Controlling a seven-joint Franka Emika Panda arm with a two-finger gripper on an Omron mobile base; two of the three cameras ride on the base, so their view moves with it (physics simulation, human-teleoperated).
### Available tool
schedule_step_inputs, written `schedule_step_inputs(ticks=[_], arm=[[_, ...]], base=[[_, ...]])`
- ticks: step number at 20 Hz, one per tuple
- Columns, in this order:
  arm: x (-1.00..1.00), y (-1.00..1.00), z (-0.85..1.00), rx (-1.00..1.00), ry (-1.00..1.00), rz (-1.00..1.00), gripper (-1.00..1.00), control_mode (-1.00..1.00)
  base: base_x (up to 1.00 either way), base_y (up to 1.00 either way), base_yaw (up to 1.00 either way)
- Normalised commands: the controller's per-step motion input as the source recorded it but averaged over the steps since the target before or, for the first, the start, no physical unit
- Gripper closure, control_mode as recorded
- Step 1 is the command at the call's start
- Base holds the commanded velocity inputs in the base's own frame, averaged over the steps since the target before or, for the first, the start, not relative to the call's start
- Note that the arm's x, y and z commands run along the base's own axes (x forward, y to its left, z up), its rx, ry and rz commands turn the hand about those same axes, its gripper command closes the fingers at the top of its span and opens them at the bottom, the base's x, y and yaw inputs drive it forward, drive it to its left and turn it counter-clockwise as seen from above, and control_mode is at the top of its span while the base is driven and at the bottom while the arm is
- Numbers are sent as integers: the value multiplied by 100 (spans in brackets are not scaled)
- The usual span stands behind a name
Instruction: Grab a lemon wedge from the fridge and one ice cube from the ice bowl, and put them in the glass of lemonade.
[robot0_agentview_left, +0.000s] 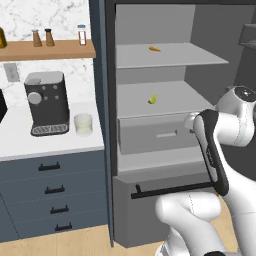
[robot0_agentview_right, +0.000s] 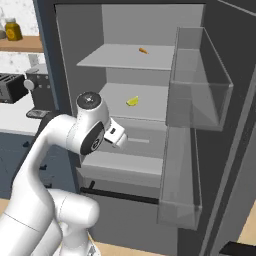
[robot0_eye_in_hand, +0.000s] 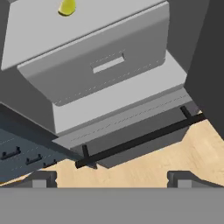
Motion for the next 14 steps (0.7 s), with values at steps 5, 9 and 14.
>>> schedule_step_inputs(ticks=[5,9,14], arm=[[29,0,10,-1,-10,0,-100,-100],[97,23,39,-3,-26,0,-100,-100],[100,27,19,-11,-26,0,-100,-100]], base=[[36,0,0],[0,0,0],[0,0,0]])
